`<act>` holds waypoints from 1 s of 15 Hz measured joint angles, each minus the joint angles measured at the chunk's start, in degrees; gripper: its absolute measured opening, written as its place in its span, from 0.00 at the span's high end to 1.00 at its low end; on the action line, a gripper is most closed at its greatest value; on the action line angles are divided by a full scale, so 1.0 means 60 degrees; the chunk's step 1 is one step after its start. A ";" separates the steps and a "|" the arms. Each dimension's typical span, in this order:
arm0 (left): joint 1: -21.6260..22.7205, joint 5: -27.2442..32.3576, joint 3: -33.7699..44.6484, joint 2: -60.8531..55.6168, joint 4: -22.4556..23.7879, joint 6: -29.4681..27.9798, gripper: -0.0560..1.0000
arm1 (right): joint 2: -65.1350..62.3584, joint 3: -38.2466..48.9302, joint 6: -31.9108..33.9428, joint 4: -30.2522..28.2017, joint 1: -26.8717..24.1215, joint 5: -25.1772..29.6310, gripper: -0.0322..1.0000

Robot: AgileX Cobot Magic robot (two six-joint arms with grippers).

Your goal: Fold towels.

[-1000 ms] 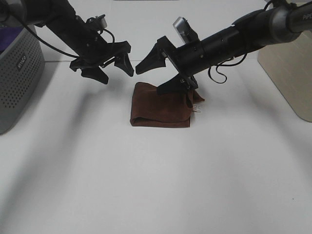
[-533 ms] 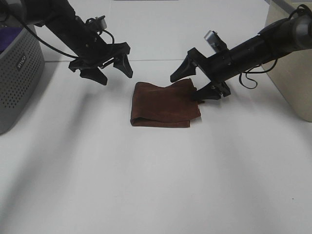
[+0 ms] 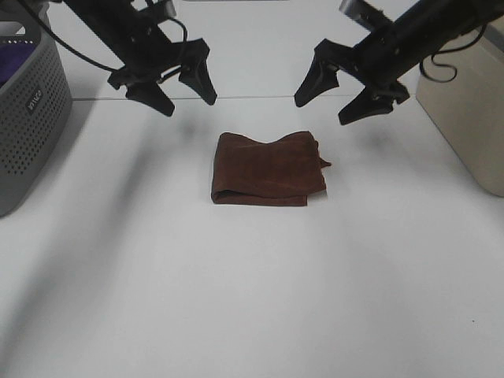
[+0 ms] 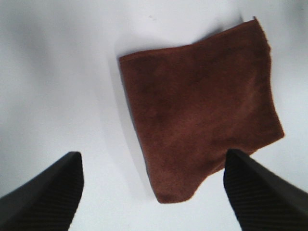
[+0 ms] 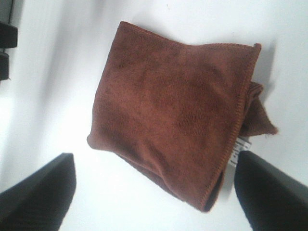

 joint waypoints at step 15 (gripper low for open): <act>-0.0029 0.0248 0.5300 -0.9234 0.3915 -0.0688 0.24 | -0.6761 0.3189 0.3485 -0.5768 0.1432 0.2655 0.14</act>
